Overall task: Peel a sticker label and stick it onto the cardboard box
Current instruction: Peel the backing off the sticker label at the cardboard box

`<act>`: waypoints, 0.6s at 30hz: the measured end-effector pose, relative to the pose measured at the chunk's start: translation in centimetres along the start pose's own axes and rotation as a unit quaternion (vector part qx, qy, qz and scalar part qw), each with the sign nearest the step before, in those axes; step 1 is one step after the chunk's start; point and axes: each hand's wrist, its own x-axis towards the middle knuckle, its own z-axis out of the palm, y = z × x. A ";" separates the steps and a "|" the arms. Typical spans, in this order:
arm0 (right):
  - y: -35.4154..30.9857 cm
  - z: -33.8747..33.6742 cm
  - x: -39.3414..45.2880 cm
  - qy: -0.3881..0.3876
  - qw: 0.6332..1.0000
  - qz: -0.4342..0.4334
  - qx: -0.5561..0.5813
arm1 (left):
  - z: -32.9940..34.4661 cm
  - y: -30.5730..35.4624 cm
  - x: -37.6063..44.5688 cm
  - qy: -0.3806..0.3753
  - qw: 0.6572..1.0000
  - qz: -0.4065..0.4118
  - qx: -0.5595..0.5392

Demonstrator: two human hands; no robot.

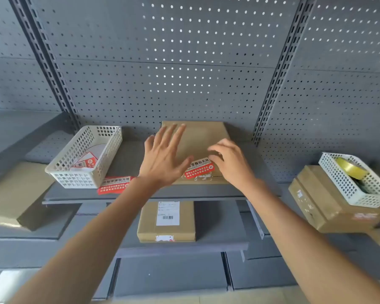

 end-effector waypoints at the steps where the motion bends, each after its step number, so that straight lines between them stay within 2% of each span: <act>1: 0.2 0.4 0.0 -0.002 1.000 0.006 0.011 | 0.3 0.0 -0.2 -0.001 1.000 0.008 0.004; 8: 0.0 0.8 -0.1 0.005 1.000 0.023 0.018 | 3.5 -0.7 -1.8 0.045 0.995 0.083 -0.028; 18: -0.2 0.8 0.4 -0.017 0.997 0.069 0.043 | 4.7 -0.6 -2.7 0.091 0.991 0.072 -0.062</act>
